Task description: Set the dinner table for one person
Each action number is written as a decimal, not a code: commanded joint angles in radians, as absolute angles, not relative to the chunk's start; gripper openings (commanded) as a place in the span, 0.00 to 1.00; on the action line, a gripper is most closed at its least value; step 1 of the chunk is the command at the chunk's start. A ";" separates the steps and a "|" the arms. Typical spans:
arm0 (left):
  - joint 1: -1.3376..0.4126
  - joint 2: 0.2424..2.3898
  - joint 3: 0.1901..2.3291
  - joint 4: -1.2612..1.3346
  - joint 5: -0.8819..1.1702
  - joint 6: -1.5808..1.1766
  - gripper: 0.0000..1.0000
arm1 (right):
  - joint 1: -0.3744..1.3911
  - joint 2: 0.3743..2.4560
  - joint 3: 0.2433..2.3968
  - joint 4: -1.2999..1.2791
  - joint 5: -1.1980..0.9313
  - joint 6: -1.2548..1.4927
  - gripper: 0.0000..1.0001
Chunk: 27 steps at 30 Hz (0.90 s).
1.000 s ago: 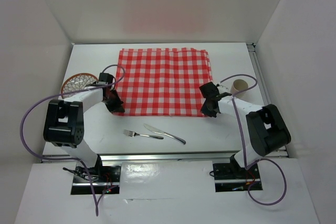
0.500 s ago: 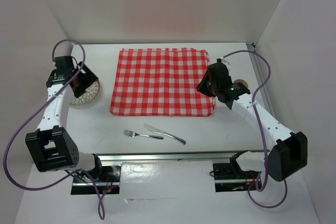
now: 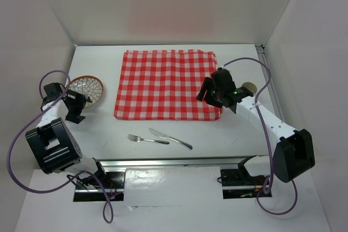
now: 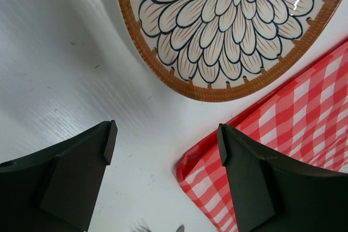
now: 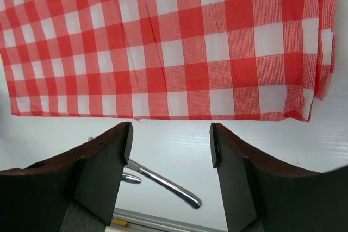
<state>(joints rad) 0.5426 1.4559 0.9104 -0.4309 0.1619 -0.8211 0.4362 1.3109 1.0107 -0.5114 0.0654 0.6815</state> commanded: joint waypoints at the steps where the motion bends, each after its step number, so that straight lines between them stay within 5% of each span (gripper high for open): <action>1: 0.548 1.434 0.827 -0.263 0.184 -0.928 0.92 | 0.443 1.316 1.002 -0.472 0.029 0.673 0.70; 15: 0.548 1.673 0.909 -0.124 0.110 -0.985 0.77 | 0.443 1.269 0.980 -0.463 0.009 0.692 0.71; 18: 0.548 1.729 0.933 -0.124 0.135 -0.985 0.63 | 0.443 1.259 0.980 -0.485 0.020 0.692 0.71; 22: 0.548 1.729 0.933 -0.133 0.155 -0.976 0.00 | 0.443 1.250 0.980 -0.505 0.041 0.692 0.71; 27: 0.548 1.698 0.954 -0.147 0.237 -0.936 0.00 | 0.443 1.232 0.989 -0.515 0.041 0.692 0.71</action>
<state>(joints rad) 0.5503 1.7084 0.9482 -0.0826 0.2085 -0.9966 0.4362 1.2732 0.9871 -0.5110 0.0235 0.6868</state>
